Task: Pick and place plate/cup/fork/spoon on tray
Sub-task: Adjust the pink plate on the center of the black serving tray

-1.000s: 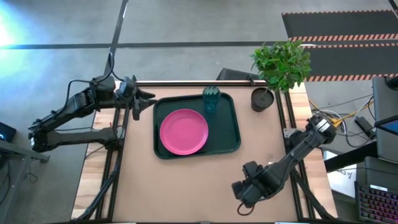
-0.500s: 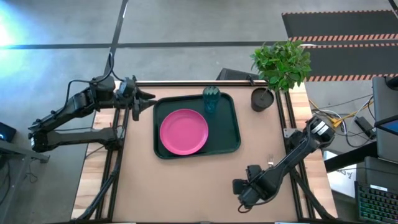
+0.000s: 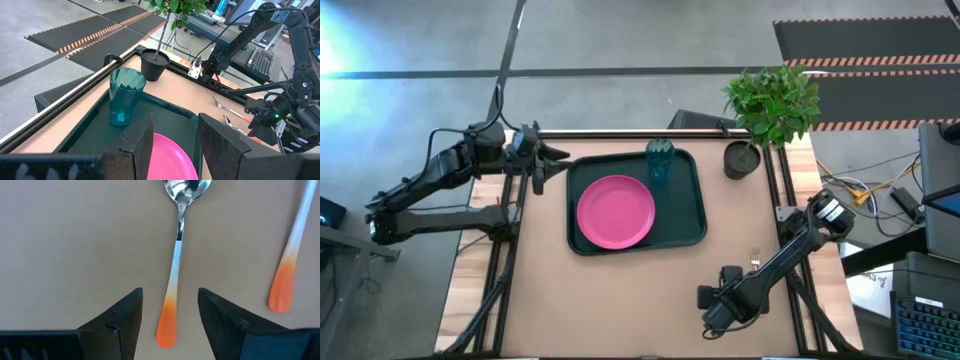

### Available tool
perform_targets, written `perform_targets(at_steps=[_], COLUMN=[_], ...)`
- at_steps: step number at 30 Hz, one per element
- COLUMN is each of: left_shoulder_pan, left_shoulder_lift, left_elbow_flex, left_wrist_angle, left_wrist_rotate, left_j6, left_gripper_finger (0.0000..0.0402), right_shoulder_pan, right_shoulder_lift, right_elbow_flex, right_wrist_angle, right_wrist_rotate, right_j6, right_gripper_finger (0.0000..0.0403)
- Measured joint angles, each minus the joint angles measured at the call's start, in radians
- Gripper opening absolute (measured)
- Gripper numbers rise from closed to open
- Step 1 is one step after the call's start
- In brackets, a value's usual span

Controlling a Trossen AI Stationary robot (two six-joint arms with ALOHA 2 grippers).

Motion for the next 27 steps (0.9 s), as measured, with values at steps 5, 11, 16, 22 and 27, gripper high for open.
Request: perform_targets(at_steps=[5, 11, 16, 22, 27], left_shoulder_pan=[0.000, 0.000, 0.000, 0.000, 0.000], left_shoulder_lift=[0.000, 0.000, 0.000, 0.000, 0.000], left_elbow_flex=[0.000, 0.000, 0.000, 0.000, 0.000], left_wrist_angle=[0.000, 0.000, 0.000, 0.000, 0.000], left_wrist_rotate=[0.000, 0.000, -0.001, -0.001, -0.001], left_j6=[0.000, 0.000, 0.000, 0.001, 0.001], left_gripper_finger=[0.0136, 0.0136, 0.0136, 0.0136, 0.0136], right_shoulder_pan=[0.000, 0.000, 0.000, 0.000, -0.015], right_shoulder_lift=[-0.002, -0.003, -0.003, -0.003, -0.003], right_elbow_flex=[0.013, 0.019, 0.018, 0.022, 0.070], right_wrist_angle=[0.011, 0.010, 0.010, 0.021, 0.055], right_wrist_rotate=[0.103, 0.101, 0.099, 0.162, 0.481], right_j6=[-0.010, -0.014, -0.012, -0.014, -0.066], right_gripper_finger=[0.0180, 0.0180, 0.0180, 0.0180, 0.0180])
